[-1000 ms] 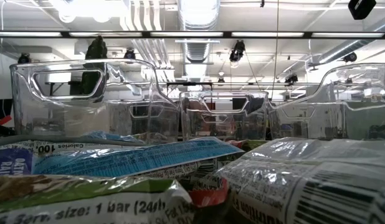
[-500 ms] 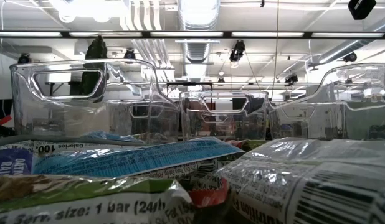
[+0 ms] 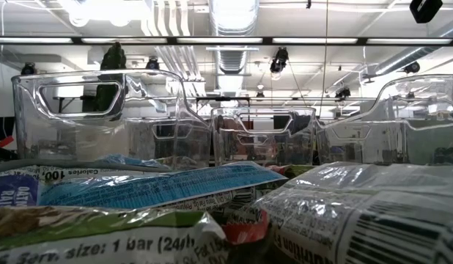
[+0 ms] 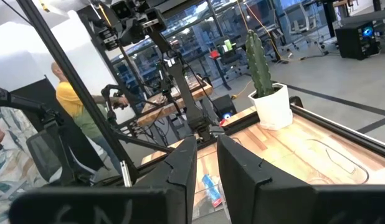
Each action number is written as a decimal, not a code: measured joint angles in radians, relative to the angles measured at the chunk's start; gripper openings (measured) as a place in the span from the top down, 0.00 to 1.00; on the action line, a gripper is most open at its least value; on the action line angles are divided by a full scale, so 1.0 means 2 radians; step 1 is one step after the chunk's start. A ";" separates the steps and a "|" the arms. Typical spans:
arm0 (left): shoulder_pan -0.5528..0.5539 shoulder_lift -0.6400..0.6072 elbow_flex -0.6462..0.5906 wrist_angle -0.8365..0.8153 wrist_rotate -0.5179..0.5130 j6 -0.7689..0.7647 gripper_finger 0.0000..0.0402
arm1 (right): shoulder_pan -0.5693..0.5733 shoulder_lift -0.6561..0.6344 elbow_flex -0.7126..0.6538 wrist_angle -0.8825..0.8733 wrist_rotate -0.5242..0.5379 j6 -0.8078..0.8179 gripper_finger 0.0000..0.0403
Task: Pick and place Granola Bars by type
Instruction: Put the red granola bar into the left transparent bin
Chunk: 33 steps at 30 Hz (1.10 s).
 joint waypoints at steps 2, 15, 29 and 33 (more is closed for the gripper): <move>0.000 0.006 0.000 0.005 0.000 0.000 1.00 | 0.000 0.000 0.000 0.000 0.000 0.000 0.86; -0.001 0.001 0.000 0.010 0.001 0.033 1.00 | 0.000 0.000 0.000 0.000 0.000 0.000 0.86; -0.001 -0.127 -0.071 -0.048 -0.078 0.020 1.00 | 0.000 0.003 0.000 0.003 -0.001 0.000 0.86; -0.001 -0.179 -0.146 -0.017 -0.080 -0.003 1.00 | 0.000 0.013 0.000 0.004 -0.002 0.000 0.86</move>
